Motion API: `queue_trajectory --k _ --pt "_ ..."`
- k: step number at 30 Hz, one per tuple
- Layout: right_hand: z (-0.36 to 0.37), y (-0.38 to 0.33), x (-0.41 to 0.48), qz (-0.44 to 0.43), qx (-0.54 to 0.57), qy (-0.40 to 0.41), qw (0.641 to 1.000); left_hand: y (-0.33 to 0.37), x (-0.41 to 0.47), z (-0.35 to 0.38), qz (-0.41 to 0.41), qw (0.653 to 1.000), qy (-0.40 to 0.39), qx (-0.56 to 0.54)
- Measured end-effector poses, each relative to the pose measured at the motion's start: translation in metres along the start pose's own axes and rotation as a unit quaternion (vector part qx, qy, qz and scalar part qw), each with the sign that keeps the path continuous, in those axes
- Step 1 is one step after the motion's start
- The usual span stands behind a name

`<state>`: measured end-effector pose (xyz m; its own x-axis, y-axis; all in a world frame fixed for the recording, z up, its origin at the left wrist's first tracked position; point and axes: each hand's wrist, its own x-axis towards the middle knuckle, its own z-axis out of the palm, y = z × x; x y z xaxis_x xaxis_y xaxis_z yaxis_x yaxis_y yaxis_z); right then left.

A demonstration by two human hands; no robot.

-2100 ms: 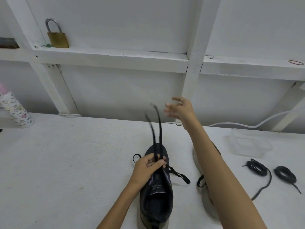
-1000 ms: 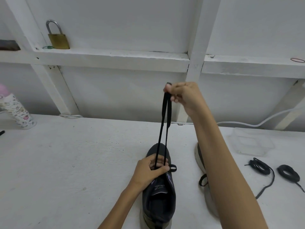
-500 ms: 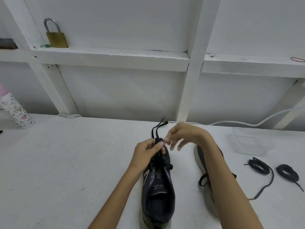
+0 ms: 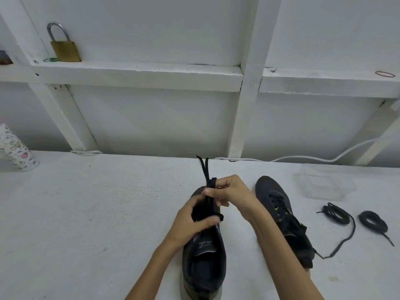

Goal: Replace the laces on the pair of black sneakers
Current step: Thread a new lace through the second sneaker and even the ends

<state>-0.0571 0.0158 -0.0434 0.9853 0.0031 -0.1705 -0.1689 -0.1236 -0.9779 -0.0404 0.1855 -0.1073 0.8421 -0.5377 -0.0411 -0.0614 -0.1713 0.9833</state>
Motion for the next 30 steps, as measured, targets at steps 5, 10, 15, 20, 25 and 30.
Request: queue_trajectory --k 5,10,15,20,25,30 --pt "0.004 -0.027 0.001 -0.032 0.023 0.021 0.999 -0.009 0.001 0.0 -0.022 0.999 -0.01 0.042" --pt "-0.006 -0.061 0.007 -0.063 0.059 0.064 0.994 -0.009 -0.001 -0.003 -0.033 0.999 -0.012 0.031" --pt "0.001 -0.067 0.008 -0.054 0.065 0.045 0.995 -0.008 -0.003 -0.003 -0.03 0.998 -0.014 0.048" --pt "0.003 -0.068 0.009 -0.054 0.083 0.048 0.994 -0.008 -0.005 0.0 -0.024 0.998 -0.021 0.052" --pt "-0.001 -0.068 0.009 -0.05 0.053 0.044 0.996 -0.005 -0.008 0.001 -0.011 0.998 -0.028 0.06" --pt "-0.003 -0.071 0.008 -0.039 0.04 0.049 0.997 0.02 -0.008 0.0 0.011 0.999 -0.03 -0.005"
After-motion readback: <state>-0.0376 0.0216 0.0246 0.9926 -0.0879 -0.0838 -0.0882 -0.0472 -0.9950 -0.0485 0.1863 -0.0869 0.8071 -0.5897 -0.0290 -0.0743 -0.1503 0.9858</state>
